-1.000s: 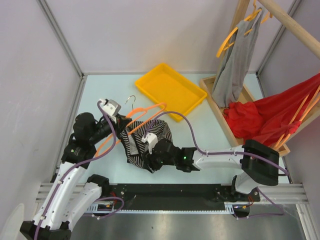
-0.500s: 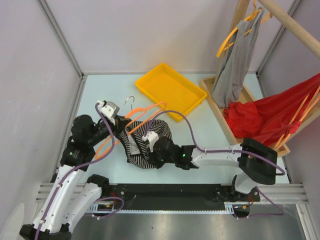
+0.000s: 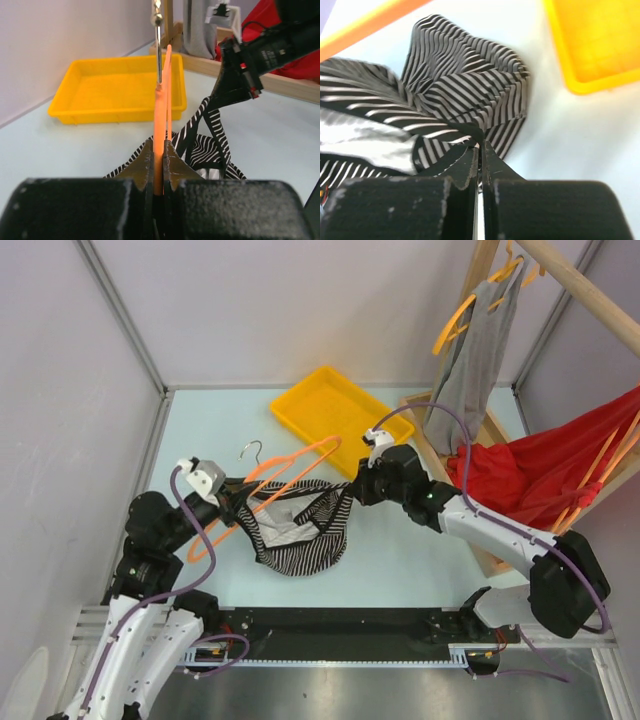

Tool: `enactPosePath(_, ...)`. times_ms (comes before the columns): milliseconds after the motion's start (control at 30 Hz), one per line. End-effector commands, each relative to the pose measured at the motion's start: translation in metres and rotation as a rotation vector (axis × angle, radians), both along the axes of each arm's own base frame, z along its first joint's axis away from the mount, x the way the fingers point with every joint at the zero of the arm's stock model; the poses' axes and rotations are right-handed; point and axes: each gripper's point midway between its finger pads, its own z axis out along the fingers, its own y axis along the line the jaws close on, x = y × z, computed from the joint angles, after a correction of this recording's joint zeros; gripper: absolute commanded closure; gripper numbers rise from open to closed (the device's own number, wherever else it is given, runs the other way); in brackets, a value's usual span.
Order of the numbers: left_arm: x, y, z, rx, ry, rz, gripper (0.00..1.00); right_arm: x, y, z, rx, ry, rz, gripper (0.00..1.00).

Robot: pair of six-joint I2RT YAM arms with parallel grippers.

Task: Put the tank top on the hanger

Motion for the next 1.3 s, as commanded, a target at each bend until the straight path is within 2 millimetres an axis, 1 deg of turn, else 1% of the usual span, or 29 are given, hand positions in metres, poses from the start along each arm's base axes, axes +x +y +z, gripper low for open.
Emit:
enactPosePath(0,-0.008,-0.006,0.024,-0.033,-0.101,-0.055,1.0,0.017,-0.014,-0.009,0.007,0.038,-0.036,1.0)
enactPosePath(100,-0.012,-0.012,0.023,-0.034,-0.093,-0.104,1.0,0.039,-0.026,-0.004,0.004,0.019,-0.076,1.0)
enactPosePath(133,-0.015,-0.014,0.023,-0.035,-0.095,-0.121,1.0,0.046,-0.034,-0.004,0.007,0.025,-0.093,1.0)
enactPosePath(167,-0.016,-0.016,0.022,-0.034,-0.089,-0.138,1.0,0.055,-0.038,0.005,0.018,0.012,-0.109,1.0)
enactPosePath(200,-0.019,-0.02,0.021,-0.033,-0.08,-0.17,1.0,0.06,-0.043,0.009,0.02,0.007,-0.118,1.0)
enactPosePath(233,-0.019,-0.022,0.02,-0.032,-0.073,-0.179,1.0,0.067,-0.052,0.012,0.023,0.006,-0.137,1.0)
enactPosePath(267,-0.019,-0.022,0.019,-0.031,-0.071,-0.187,1.0,0.074,-0.055,0.024,0.034,-0.017,-0.147,1.0)
enactPosePath(333,-0.021,-0.024,0.02,-0.033,-0.074,-0.198,1.0,0.082,-0.062,0.032,0.031,-0.029,-0.151,1.0)
enactPosePath(367,-0.021,-0.024,0.02,-0.034,-0.074,-0.199,1.0,0.088,-0.069,0.035,0.032,-0.029,-0.164,1.0)
enactPosePath(400,-0.021,-0.024,0.02,-0.034,-0.073,-0.201,1.0,0.093,-0.069,0.046,0.046,-0.046,-0.156,1.0)
enactPosePath(467,-0.02,-0.024,0.019,-0.033,-0.068,-0.199,1.0,0.097,-0.076,0.049,0.045,-0.033,-0.159,1.0)
enactPosePath(500,-0.019,-0.024,0.019,-0.032,-0.071,-0.196,1.0,0.098,-0.075,0.058,0.053,-0.046,-0.148,1.0)
enactPosePath(667,-0.017,-0.023,0.017,-0.032,-0.061,-0.184,1.0,0.093,-0.079,0.073,0.048,-0.058,-0.13,1.0)
enactPosePath(733,-0.016,-0.023,0.018,-0.031,-0.064,-0.182,1.0,0.09,-0.081,0.075,0.04,-0.053,-0.131,1.0)
enactPosePath(867,-0.015,-0.022,0.015,-0.029,-0.056,-0.175,1.0,0.08,-0.081,0.085,0.059,-0.036,-0.116,1.0)
enactPosePath(933,-0.015,-0.023,0.016,-0.029,-0.059,-0.178,1.0,0.074,-0.081,0.091,0.068,-0.036,-0.11,1.0)
enactPosePath(1000,-0.015,-0.023,0.015,-0.029,-0.055,-0.179,1.0,0.069,-0.081,0.102,0.084,-0.044,-0.105,1.0)
enactPosePath(1100,-0.015,-0.023,0.015,-0.028,-0.054,-0.182,1.0,0.061,-0.075,0.118,0.134,-0.048,-0.077,1.0)
enactPosePath(1233,-0.015,-0.024,0.015,-0.029,-0.051,-0.185,1.0,0.05,-0.065,0.133,0.166,-0.059,-0.041,1.0)
enactPosePath(1267,-0.014,-0.023,0.014,-0.029,-0.05,-0.184,1.0,0.046,-0.059,0.136,0.168,-0.06,-0.027,1.0)
